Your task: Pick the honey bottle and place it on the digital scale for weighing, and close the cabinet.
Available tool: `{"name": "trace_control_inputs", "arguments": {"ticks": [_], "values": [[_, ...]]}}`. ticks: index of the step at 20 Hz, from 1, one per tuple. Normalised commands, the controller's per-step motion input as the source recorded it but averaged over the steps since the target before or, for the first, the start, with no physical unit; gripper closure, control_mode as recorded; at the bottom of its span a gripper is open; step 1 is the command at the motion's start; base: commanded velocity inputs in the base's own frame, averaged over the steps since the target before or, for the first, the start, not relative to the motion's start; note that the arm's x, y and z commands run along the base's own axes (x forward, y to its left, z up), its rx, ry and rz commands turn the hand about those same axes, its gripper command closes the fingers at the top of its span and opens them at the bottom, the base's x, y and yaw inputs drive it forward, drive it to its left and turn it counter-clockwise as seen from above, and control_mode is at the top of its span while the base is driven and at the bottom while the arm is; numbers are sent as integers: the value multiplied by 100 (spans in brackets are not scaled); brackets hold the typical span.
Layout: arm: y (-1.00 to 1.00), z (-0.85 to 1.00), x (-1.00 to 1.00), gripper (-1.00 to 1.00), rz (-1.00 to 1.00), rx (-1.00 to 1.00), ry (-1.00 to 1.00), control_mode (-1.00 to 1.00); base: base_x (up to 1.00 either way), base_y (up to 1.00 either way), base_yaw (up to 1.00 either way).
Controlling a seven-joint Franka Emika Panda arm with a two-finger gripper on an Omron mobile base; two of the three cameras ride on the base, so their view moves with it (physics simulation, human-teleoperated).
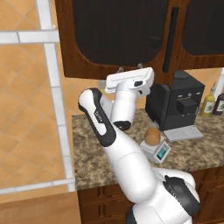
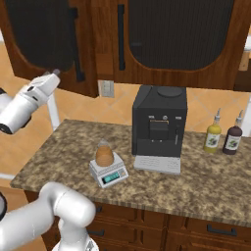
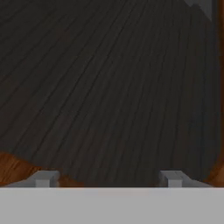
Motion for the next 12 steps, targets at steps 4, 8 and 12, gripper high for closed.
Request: {"name": "trace_control_inputs", "arguments": {"ticks": [4,8,12], "values": [[50,10,70,-100,-37,-37,0,-100,0,0,0],[28,14,56,-100,-28,-34,0,-100,0,0,0],[41,0,90,-100,-20,-25,0,-100,0,0,0]]}}
